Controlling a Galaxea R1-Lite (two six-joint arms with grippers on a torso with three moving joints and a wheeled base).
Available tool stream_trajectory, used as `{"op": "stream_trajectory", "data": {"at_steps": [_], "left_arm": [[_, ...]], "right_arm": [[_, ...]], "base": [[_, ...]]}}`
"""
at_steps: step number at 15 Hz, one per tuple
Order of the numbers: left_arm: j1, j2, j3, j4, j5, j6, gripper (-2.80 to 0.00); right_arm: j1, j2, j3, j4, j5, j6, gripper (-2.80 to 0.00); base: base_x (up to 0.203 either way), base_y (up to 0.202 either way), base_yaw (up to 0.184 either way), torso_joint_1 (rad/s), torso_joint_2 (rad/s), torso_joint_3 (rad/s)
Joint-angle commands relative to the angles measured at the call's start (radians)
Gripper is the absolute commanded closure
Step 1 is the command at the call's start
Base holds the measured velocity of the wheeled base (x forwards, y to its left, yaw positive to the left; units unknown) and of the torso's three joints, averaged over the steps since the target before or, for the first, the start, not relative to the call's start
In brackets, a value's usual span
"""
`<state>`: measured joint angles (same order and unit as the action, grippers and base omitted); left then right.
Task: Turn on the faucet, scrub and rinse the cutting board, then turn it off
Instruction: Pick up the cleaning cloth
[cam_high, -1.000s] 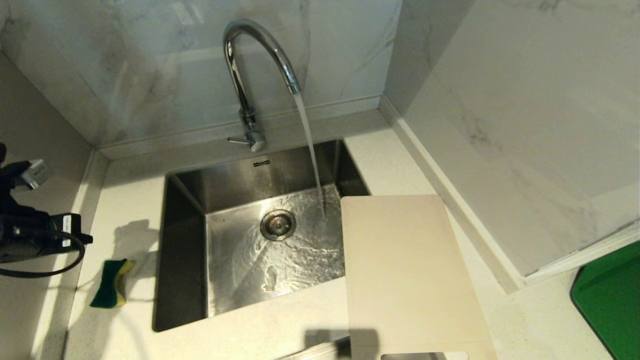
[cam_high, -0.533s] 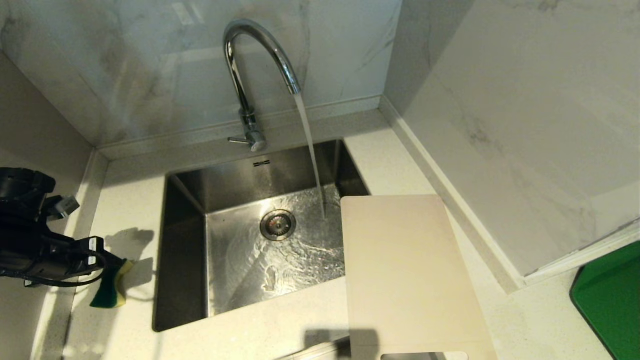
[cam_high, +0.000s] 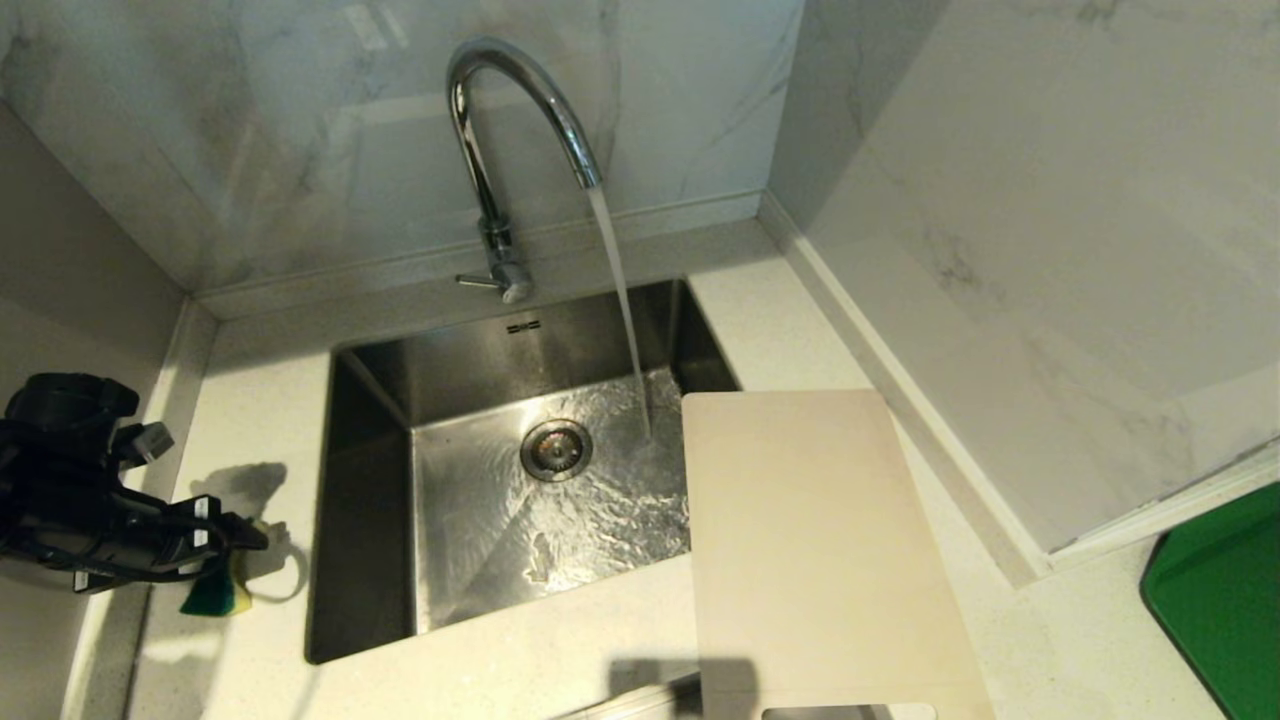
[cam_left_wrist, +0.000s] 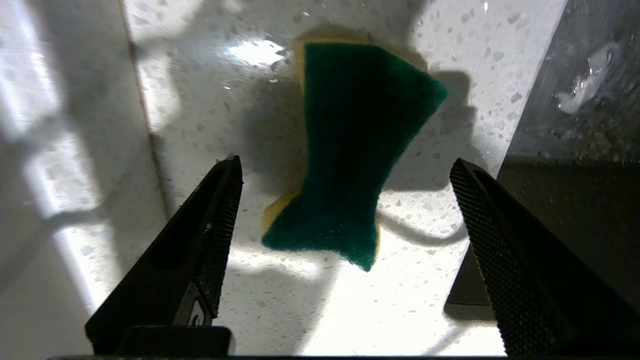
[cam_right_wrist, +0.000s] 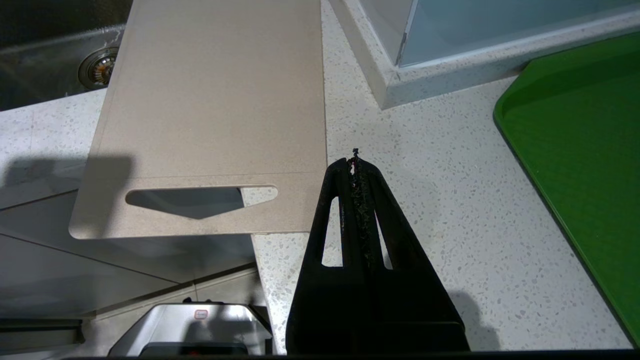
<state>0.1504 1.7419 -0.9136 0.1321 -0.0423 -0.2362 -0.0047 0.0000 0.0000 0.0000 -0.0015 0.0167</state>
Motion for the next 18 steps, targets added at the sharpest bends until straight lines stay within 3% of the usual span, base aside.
{"op": "stream_trajectory", "data": {"at_steps": [1, 4, 5, 12, 18], "left_arm": [[0.016, 0.026, 0.001, 0.0, -0.006, -0.001, -2.8], [0.049, 0.041, 0.006, -0.02, -0.019, 0.027, -2.8], [0.051, 0.042, 0.013, -0.029, -0.026, 0.028, 0.0], [0.049, 0.059, 0.013, -0.031, -0.035, 0.021, 0.0], [0.046, 0.004, -0.003, -0.031, -0.108, -0.005, 0.0]], "right_arm": [[0.0, 0.0, 0.0, 0.0, 0.0, 0.001, 0.0], [0.0, 0.0, 0.0, 0.0, 0.0, 0.0, 0.0], [0.0, 0.0, 0.0, 0.0, 0.0, 0.001, 0.0], [0.0, 0.0, 0.0, 0.0, 0.0, 0.0, 0.0], [0.0, 0.0, 0.0, 0.0, 0.0, 0.0, 0.0]], "base": [[0.0, 0.0, 0.0, 0.0, 0.0, 0.0], [0.0, 0.0, 0.0, 0.0, 0.0, 0.0], [0.0, 0.0, 0.0, 0.0, 0.0, 0.0], [0.0, 0.0, 0.0, 0.0, 0.0, 0.0], [0.0, 0.0, 0.0, 0.0, 0.0, 0.0]]}}
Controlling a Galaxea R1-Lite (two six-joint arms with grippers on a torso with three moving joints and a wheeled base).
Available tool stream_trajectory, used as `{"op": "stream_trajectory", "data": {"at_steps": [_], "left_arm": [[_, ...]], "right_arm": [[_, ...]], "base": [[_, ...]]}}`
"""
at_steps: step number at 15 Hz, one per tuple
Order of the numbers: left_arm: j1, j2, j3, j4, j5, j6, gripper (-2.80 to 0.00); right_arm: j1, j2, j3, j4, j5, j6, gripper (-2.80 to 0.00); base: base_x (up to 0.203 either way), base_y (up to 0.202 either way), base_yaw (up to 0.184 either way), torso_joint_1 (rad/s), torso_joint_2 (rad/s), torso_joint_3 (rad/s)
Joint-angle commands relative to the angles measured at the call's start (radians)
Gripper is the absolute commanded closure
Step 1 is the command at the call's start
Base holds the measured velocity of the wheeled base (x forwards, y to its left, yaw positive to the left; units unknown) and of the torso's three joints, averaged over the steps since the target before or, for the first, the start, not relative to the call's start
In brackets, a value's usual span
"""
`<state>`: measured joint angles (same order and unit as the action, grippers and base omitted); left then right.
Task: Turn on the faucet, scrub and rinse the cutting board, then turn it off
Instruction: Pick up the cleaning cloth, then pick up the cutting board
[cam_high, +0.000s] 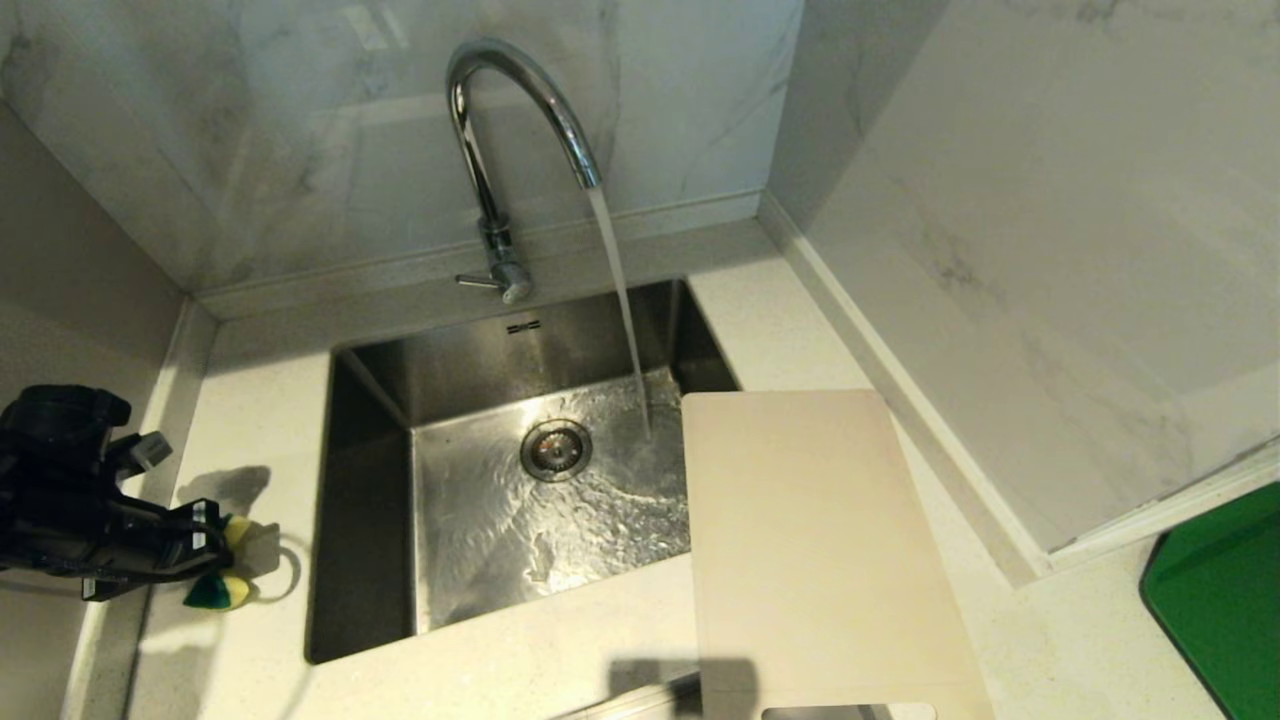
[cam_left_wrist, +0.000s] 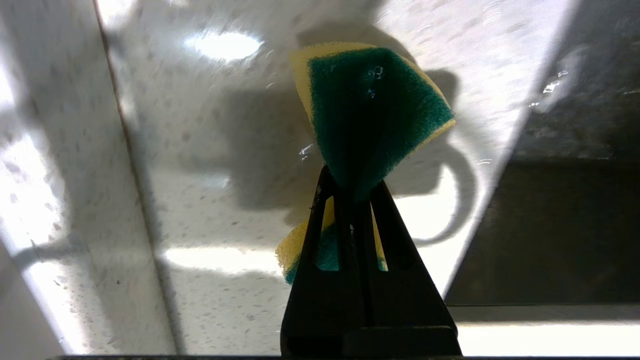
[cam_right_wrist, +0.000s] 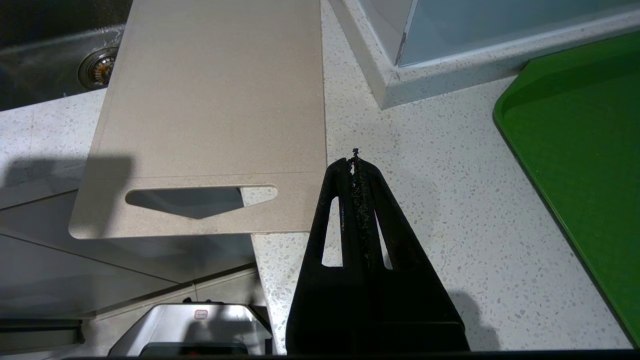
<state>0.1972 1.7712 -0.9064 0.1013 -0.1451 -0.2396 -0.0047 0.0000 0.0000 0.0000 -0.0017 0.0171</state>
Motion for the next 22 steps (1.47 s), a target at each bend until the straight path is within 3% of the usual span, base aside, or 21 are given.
{"op": "stream_trajectory", "data": {"at_steps": [1, 7, 10, 22], "left_arm": [[-0.003, -0.041, -0.018, 0.001, -0.009, -0.002, 0.0], [-0.041, -0.122, -0.057, 0.021, -0.032, -0.02, 0.0], [-0.071, -0.163, -0.09, 0.083, -0.055, -0.045, 0.0], [-0.082, -0.23, -0.146, 0.135, -0.07, -0.043, 0.0]], "right_arm": [[0.0, 0.0, 0.0, 0.0, 0.0, 0.0, 0.0], [0.0, 0.0, 0.0, 0.0, 0.0, 0.0, 0.0], [0.0, 0.0, 0.0, 0.0, 0.0, 0.0, 0.0], [0.0, 0.0, 0.0, 0.0, 0.0, 0.0, 0.0]], "base": [[0.0, 0.0, 0.0, 0.0, 0.0, 0.0], [0.0, 0.0, 0.0, 0.0, 0.0, 0.0], [0.0, 0.0, 0.0, 0.0, 0.0, 0.0], [0.0, 0.0, 0.0, 0.0, 0.0, 0.0]]}}
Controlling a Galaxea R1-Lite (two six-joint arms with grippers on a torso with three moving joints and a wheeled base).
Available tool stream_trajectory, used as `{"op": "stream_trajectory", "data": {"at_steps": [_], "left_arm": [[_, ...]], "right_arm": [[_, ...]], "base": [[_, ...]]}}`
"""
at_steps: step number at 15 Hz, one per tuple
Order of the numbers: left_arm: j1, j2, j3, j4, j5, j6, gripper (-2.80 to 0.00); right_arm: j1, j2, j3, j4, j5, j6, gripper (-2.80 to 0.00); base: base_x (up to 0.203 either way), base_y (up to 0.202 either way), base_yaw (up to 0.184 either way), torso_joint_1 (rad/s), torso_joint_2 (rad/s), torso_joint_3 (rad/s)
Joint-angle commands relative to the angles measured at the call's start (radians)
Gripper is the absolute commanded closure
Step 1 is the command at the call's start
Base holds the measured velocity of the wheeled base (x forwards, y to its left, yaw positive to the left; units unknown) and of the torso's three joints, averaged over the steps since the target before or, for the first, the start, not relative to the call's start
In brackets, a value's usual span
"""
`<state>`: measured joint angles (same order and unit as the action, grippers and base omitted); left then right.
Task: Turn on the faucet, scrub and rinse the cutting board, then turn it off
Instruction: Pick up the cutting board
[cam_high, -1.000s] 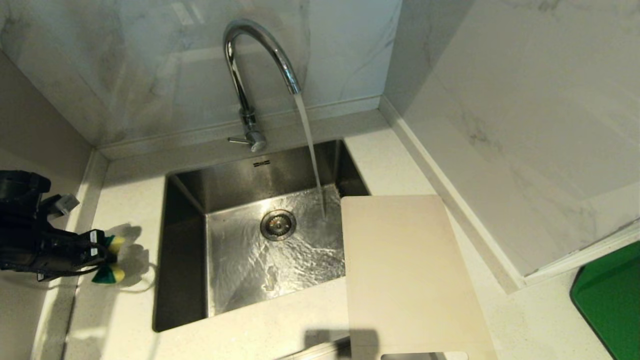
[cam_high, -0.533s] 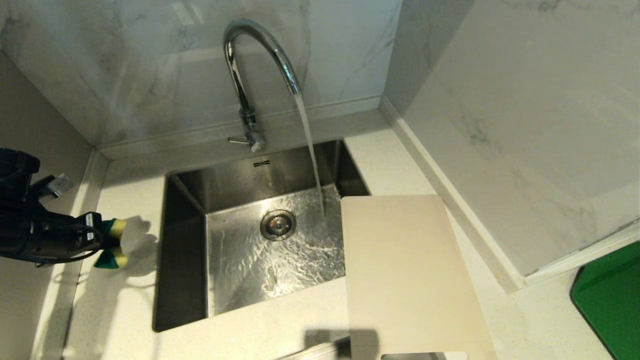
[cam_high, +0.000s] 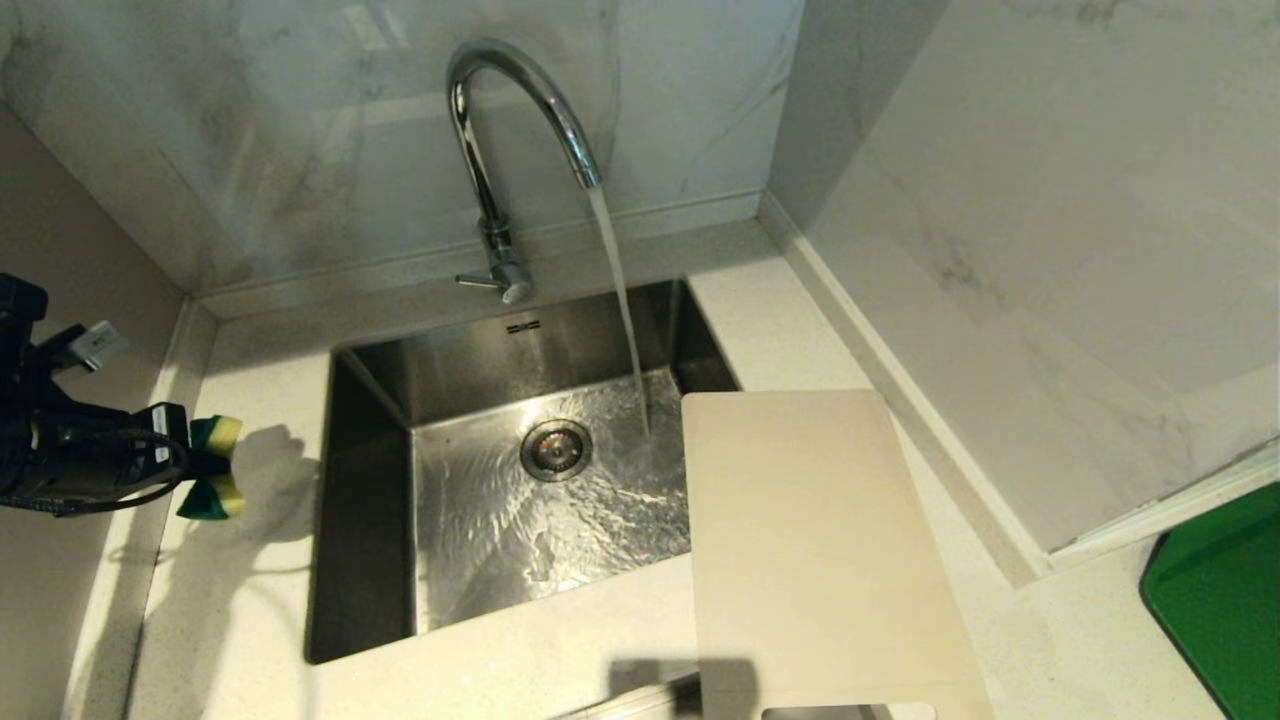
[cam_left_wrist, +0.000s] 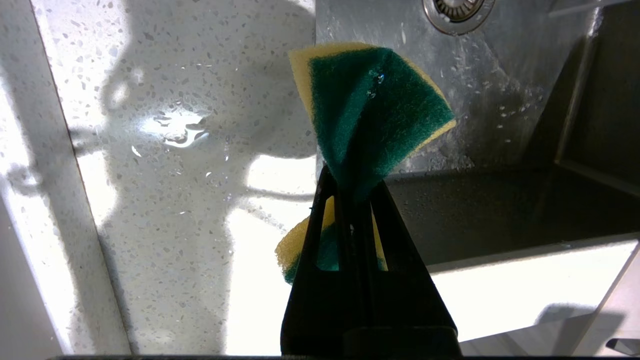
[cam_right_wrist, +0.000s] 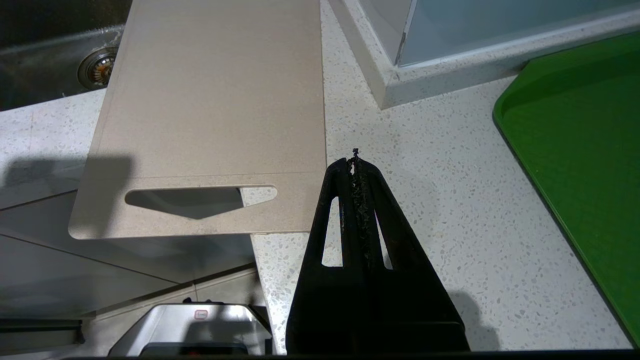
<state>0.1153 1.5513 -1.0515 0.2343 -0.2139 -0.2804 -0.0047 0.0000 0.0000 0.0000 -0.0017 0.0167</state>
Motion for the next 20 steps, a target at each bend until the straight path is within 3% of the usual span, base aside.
{"op": "stream_trajectory", "data": {"at_steps": [1, 7, 13, 20], "left_arm": [[0.001, -0.01, -0.003, 0.002, -0.001, -0.003, 0.0], [0.007, -0.02, -0.015, 0.023, 0.011, -0.005, 0.0], [0.069, -0.041, -0.04, 0.048, 0.011, 0.002, 0.0], [0.078, -0.319, -0.065, 0.141, 0.006, 0.053, 0.0]], "right_arm": [[0.0, 0.0, 0.0, 0.0, 0.0, 0.0, 0.0], [0.0, 0.0, 0.0, 0.0, 0.0, 0.0, 0.0], [0.0, 0.0, 0.0, 0.0, 0.0, 0.0, 0.0], [0.0, 0.0, 0.0, -0.002, 0.002, -0.006, 0.0]], "base": [[0.0, 0.0, 0.0, 0.0, 0.0, 0.0], [0.0, 0.0, 0.0, 0.0, 0.0, 0.0], [0.0, 0.0, 0.0, 0.0, 0.0, 0.0], [0.0, 0.0, 0.0, 0.0, 0.0, 0.0]]}}
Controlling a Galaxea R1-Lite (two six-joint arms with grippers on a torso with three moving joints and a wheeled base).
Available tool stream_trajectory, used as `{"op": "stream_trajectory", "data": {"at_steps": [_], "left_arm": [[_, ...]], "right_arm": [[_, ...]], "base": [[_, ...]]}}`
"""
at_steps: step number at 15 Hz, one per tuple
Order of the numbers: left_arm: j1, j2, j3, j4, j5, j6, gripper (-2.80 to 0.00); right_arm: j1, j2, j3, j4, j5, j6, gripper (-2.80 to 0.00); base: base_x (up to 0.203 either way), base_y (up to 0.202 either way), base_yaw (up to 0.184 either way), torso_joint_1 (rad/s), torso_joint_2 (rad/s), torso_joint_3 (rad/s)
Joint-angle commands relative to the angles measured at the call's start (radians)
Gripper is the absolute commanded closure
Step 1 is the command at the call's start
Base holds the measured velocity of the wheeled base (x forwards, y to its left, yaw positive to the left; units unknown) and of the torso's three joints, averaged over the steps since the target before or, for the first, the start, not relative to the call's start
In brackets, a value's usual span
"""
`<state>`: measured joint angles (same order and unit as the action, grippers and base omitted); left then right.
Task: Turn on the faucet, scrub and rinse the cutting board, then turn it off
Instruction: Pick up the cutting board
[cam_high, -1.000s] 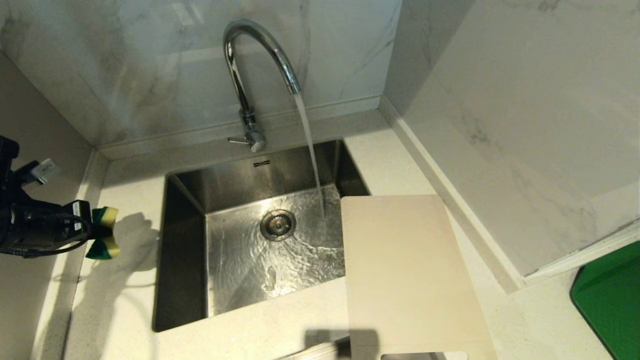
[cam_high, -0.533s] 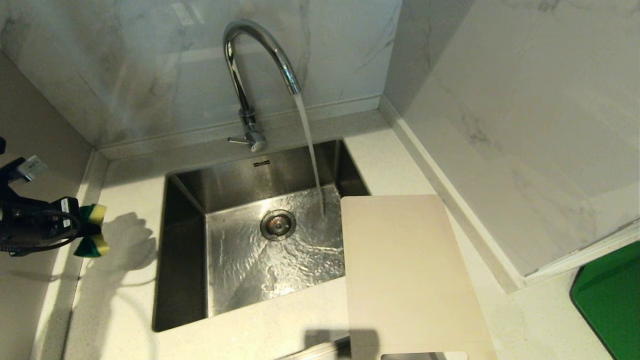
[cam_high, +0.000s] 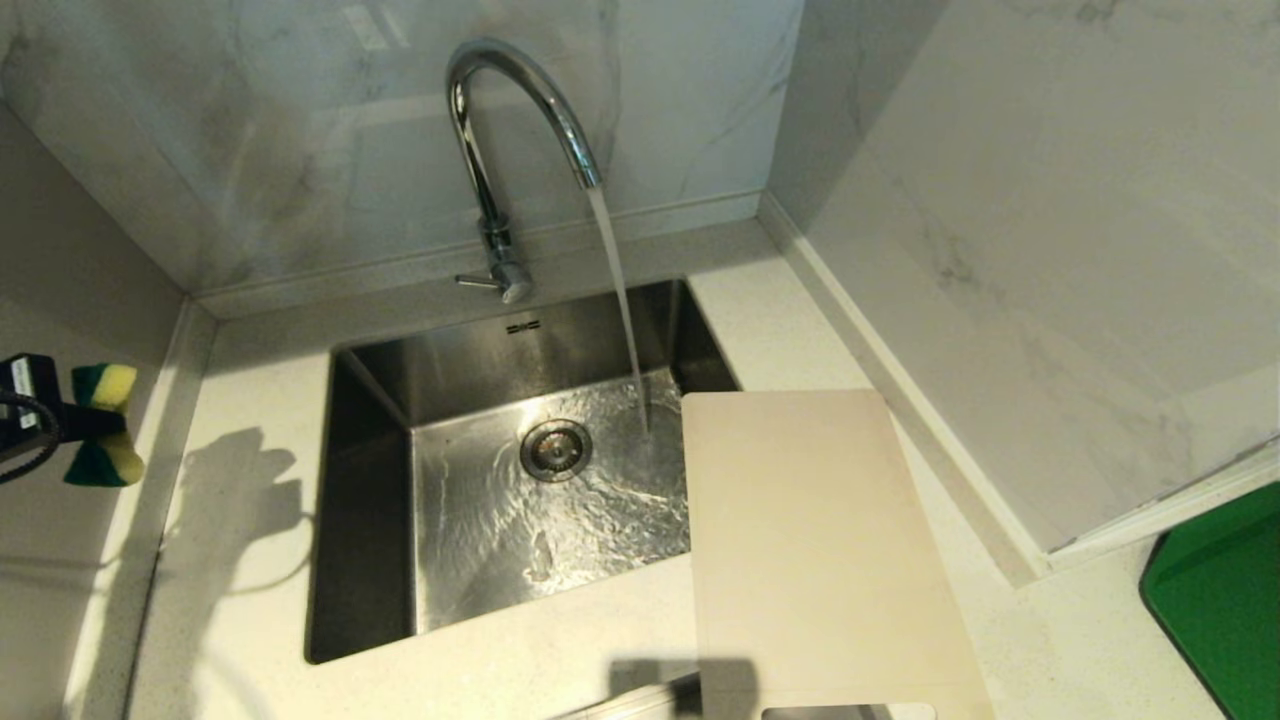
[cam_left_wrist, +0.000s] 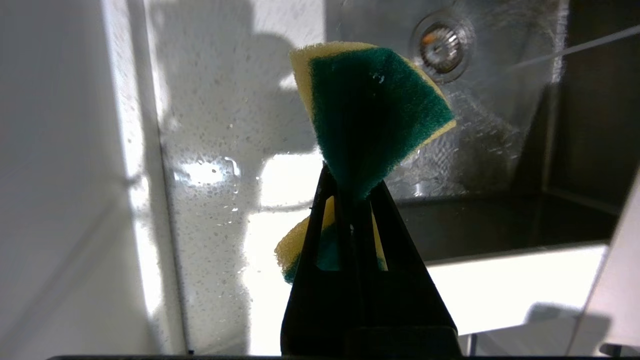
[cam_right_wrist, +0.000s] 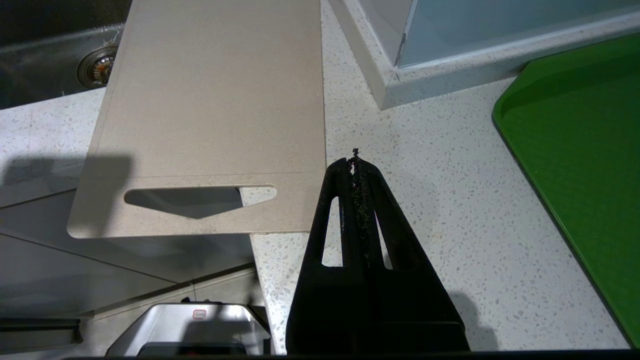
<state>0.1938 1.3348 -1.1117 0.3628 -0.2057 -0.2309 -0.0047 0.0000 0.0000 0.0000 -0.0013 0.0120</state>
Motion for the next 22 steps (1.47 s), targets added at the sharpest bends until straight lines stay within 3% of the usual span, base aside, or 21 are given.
{"op": "stream_trajectory", "data": {"at_steps": [1, 4, 9, 13, 17, 22], "left_arm": [[-0.004, -0.147, -0.006, 0.026, -0.005, 0.008, 0.0], [-0.076, -0.285, -0.005, 0.079, -0.007, 0.006, 0.0], [-0.099, -0.528, 0.051, 0.136, -0.004, 0.01, 0.0], [-0.101, -0.735, 0.247, 0.138, -0.004, 0.02, 0.0], [-0.16, -0.878, 0.423, 0.138, -0.008, 0.119, 0.0], [-0.173, -1.097, 0.608, 0.132, 0.0, 0.122, 0.0]], "right_arm": [[0.0, 0.0, 0.0, 0.0, 0.001, 0.0, 0.0], [0.0, 0.0, 0.0, 0.0, 0.0, 0.002, 0.0], [0.0, 0.0, 0.0, 0.0, 0.0, 0.002, 0.0], [0.0, 0.0, 0.0, 0.0, 0.0, 0.002, 0.0], [0.0, 0.0, 0.0, 0.0, 0.0, 0.002, 0.0], [0.0, 0.0, 0.0, -0.002, 0.001, -0.001, 0.0]], "base": [[0.0, 0.0, 0.0, 0.0, 0.0, 0.0], [0.0, 0.0, 0.0, 0.0, 0.0, 0.0], [0.0, 0.0, 0.0, 0.0, 0.0, 0.0], [0.0, 0.0, 0.0, 0.0, 0.0, 0.0], [0.0, 0.0, 0.0, 0.0, 0.0, 0.0], [0.0, 0.0, 0.0, 0.0, 0.0, 0.0]]}}
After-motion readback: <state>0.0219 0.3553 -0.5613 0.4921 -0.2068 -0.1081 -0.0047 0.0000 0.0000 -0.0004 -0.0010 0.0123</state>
